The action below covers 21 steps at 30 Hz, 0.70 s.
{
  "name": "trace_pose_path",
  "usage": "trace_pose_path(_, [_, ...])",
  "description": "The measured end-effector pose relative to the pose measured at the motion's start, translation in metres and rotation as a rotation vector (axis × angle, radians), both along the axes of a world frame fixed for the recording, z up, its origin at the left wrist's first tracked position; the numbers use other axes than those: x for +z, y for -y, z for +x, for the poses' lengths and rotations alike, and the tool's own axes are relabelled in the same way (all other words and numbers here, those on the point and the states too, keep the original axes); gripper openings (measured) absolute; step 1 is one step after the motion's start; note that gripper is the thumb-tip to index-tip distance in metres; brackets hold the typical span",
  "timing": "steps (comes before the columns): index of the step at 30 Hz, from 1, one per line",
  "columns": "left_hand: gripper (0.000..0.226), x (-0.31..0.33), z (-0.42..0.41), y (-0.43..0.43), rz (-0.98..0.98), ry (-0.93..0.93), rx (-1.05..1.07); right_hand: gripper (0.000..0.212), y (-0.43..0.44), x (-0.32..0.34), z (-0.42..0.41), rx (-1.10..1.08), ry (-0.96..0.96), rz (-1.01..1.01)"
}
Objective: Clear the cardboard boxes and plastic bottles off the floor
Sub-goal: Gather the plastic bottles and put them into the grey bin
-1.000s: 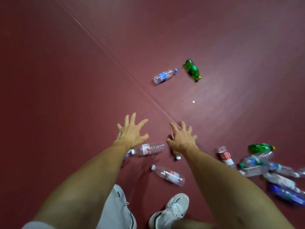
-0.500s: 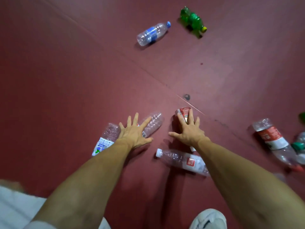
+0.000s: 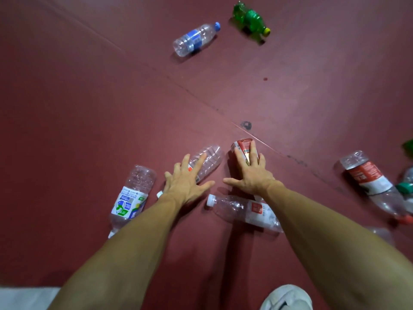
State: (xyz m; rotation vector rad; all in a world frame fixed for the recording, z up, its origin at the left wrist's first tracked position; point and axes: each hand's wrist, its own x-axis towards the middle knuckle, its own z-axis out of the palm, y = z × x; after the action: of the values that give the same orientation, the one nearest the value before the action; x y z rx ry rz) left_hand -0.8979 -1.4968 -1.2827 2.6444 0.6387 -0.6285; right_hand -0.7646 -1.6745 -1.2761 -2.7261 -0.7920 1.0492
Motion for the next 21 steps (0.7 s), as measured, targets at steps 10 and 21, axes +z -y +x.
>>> trace_pose_path(10, [0.056, -0.001, 0.002, -0.009, -0.166, 0.018, 0.098, 0.091, -0.001, 0.002, 0.028, 0.119, 0.053, 0.036])
trace_pose_path(21, [0.053, -0.005, 0.004, -0.008, -0.158, 0.050, 0.125, 0.097, 0.014, 0.008, 0.029, 0.000, 0.002, 0.011])
